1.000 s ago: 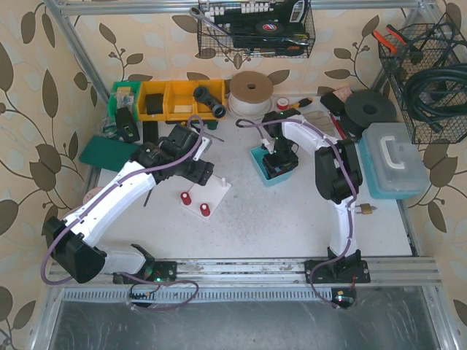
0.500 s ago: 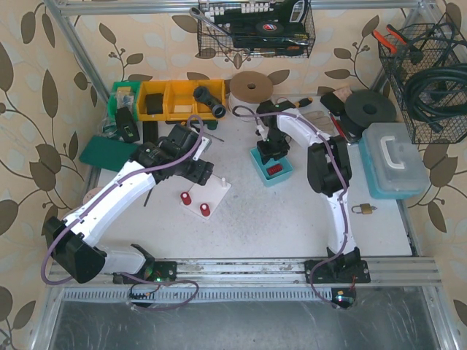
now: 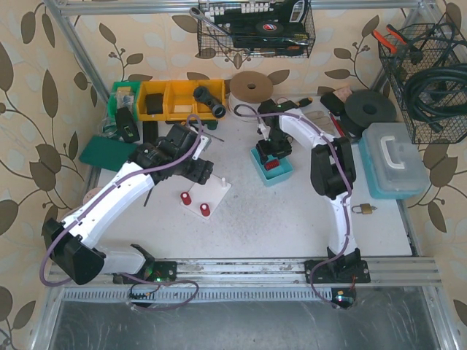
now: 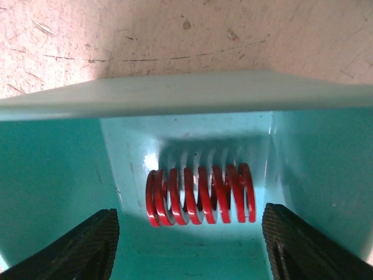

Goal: Install the large spring

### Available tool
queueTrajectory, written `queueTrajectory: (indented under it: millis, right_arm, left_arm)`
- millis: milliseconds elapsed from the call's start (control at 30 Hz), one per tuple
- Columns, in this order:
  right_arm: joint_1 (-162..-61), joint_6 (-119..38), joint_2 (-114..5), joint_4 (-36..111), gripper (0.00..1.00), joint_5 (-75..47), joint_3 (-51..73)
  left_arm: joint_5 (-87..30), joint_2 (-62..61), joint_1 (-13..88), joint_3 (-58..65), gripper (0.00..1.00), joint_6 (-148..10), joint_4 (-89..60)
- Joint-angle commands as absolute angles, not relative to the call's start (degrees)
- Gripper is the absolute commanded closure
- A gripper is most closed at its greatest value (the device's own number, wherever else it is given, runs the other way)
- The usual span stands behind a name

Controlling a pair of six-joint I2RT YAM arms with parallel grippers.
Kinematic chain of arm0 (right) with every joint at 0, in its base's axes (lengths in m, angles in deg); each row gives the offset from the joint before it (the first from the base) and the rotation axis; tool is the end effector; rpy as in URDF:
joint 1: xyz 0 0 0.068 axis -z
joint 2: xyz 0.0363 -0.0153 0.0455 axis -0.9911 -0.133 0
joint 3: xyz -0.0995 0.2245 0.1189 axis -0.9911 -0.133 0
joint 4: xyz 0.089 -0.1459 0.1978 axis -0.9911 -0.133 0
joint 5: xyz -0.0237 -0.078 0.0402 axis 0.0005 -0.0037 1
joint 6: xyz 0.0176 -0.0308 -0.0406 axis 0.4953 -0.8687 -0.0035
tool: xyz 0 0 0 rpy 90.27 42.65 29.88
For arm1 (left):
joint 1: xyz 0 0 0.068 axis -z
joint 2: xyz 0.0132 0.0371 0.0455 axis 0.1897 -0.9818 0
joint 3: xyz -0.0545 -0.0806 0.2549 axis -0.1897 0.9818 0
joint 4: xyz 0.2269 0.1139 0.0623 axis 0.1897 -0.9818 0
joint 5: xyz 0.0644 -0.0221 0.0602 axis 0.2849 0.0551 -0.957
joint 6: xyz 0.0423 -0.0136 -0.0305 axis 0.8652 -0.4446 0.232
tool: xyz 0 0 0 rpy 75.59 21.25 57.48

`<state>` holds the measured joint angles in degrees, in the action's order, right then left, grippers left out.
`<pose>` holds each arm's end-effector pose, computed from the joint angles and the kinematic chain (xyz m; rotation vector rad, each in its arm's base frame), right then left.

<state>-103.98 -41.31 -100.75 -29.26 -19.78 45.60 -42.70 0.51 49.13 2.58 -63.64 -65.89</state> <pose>0.4110 0.1646 0.1985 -0.4196 3.0297 0.0931 0.2098 -0.1605 0.3361 0.6453 2.3821 -0.2113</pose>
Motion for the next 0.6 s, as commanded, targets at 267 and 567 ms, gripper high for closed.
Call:
queueTrajectory:
  millis: [267,567]
  right_arm:
    - [-104.9,-39.8,-105.5,-26.4,0.26,-22.6,46.0]
    - [-105.4,-38.0,-107.2,-27.5,0.29,-25.0,47.2]
  left_arm:
    - [-43.3,4.5,48.6,3.0,0.14,-64.0,-66.2]
    - [-43.9,4.9,48.6,3.0,0.14,-64.0,-66.6]
